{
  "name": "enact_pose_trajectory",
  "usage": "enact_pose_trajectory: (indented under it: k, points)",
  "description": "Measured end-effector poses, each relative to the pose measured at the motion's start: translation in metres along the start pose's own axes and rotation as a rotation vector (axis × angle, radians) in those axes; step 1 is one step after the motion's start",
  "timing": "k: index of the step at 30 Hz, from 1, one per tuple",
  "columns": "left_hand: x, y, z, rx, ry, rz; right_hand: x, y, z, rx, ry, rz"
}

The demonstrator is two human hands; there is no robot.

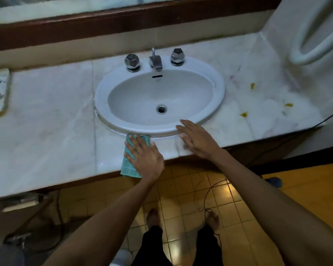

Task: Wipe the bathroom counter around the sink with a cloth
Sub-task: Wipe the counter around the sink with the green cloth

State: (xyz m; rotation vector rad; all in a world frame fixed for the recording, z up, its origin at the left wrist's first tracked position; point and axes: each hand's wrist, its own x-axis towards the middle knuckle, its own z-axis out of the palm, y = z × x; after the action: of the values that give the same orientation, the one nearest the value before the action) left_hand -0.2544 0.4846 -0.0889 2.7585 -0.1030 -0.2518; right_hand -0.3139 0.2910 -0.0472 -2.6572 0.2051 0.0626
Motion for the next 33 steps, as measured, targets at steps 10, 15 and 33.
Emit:
enact_pose_trajectory:
  k: [10, 15, 33]
  points:
    - [-0.049, 0.108, 0.043, -0.053, -0.015, -0.166, -0.049, 0.094, -0.054, 0.135, -0.002, 0.042]
    - [-0.077, 0.181, 0.073, -0.081, -0.044, -0.158, -0.082, 0.164, -0.095, 0.155, 0.152, 0.137]
    - [-0.072, 0.313, 0.129, -0.049, -0.112, 0.193, -0.137, 0.289, -0.099, 0.05, 0.165, 0.313]
